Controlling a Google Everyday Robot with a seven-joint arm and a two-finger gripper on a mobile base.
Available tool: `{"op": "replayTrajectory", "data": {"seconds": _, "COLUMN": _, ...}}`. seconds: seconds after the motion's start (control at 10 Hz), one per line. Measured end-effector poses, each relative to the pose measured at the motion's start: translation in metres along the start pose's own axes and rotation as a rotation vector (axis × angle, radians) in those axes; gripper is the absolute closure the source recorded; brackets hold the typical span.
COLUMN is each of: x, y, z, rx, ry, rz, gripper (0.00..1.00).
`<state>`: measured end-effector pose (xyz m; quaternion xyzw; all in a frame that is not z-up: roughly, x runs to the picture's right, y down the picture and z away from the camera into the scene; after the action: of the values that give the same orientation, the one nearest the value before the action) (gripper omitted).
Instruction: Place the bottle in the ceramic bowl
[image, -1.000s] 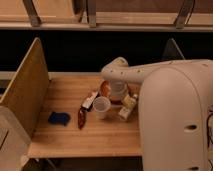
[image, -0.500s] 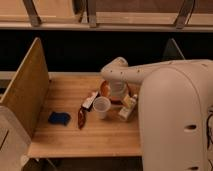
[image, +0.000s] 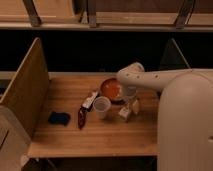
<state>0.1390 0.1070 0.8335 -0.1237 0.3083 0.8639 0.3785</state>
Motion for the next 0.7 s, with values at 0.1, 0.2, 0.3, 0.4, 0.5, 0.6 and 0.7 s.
{"op": "replayTrajectory", "data": {"seconds": 0.1, "x": -0.003, "y": -0.011, "z": 0.004, "rx": 0.005, "ry": 0.013, "rz": 0.026, "gripper": 0.2}}
{"op": "replayTrajectory", "data": {"seconds": 0.2, "x": -0.004, "y": -0.019, "z": 0.011, "rx": 0.017, "ry": 0.029, "rz": 0.032, "gripper": 0.2}}
{"op": "replayTrajectory", "data": {"seconds": 0.3, "x": -0.001, "y": -0.023, "z": 0.021, "rx": 0.033, "ry": 0.049, "rz": 0.028, "gripper": 0.2}}
{"op": "replayTrajectory", "data": {"seconds": 0.4, "x": 0.004, "y": -0.024, "z": 0.033, "rx": 0.053, "ry": 0.074, "rz": 0.016, "gripper": 0.2}}
{"op": "replayTrajectory", "data": {"seconds": 0.5, "x": 0.008, "y": -0.022, "z": 0.039, "rx": 0.063, "ry": 0.087, "rz": 0.005, "gripper": 0.2}}
{"op": "replayTrajectory", "data": {"seconds": 0.6, "x": 0.012, "y": -0.016, "z": 0.046, "rx": 0.072, "ry": 0.101, "rz": -0.012, "gripper": 0.2}}
{"op": "replayTrajectory", "data": {"seconds": 0.7, "x": 0.016, "y": -0.011, "z": 0.052, "rx": 0.077, "ry": 0.113, "rz": -0.029, "gripper": 0.2}}
